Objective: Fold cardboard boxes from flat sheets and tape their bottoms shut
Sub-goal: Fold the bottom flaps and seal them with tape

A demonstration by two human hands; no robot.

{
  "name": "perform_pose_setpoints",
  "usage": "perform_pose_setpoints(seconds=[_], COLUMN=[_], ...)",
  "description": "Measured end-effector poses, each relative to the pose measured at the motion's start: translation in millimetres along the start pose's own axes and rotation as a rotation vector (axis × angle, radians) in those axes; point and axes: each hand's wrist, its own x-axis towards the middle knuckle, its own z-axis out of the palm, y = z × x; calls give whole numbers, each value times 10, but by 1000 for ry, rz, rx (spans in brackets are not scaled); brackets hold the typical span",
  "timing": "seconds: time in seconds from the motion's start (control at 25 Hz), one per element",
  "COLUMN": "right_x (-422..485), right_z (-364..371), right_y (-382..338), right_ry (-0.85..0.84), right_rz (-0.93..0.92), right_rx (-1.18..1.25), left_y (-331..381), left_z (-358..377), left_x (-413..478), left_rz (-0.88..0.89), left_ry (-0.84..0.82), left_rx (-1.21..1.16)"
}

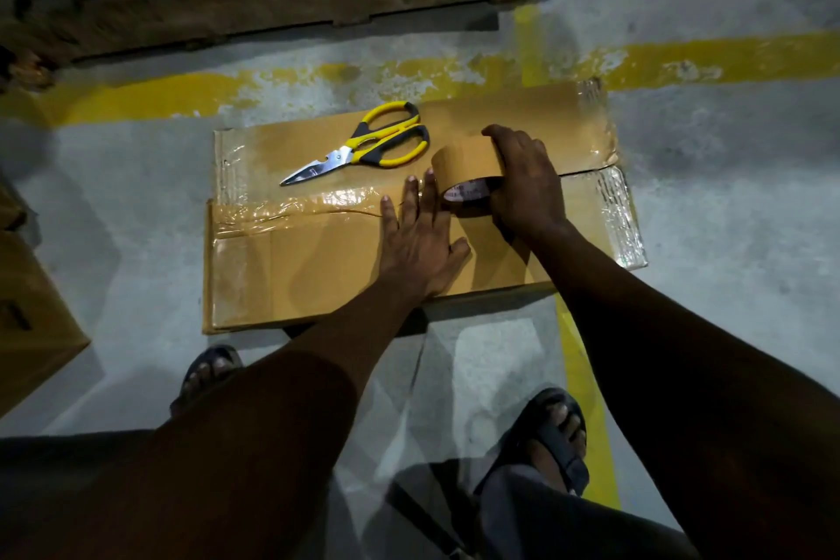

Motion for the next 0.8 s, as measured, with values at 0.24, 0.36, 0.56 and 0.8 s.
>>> perform_pose_setpoints(seconds=[0.24, 0.36, 0.56, 0.8], right_x=[-7, -17, -179, -587], right_z=[-312, -299, -211, 228], right_y=[536, 541, 355, -511], right_ry=[106, 22, -63, -74], right_rz=[406, 613, 589, 624], right_rx=[-155, -56, -100, -137], left_y=[29, 127, 19, -380], left_z=[-19, -43, -63, 60], left_x=[14, 28, 70, -161], left_rz=[-52, -72, -66, -171], left_ry=[-22, -2, 65, 90], left_rx=[3, -15, -63, -6])
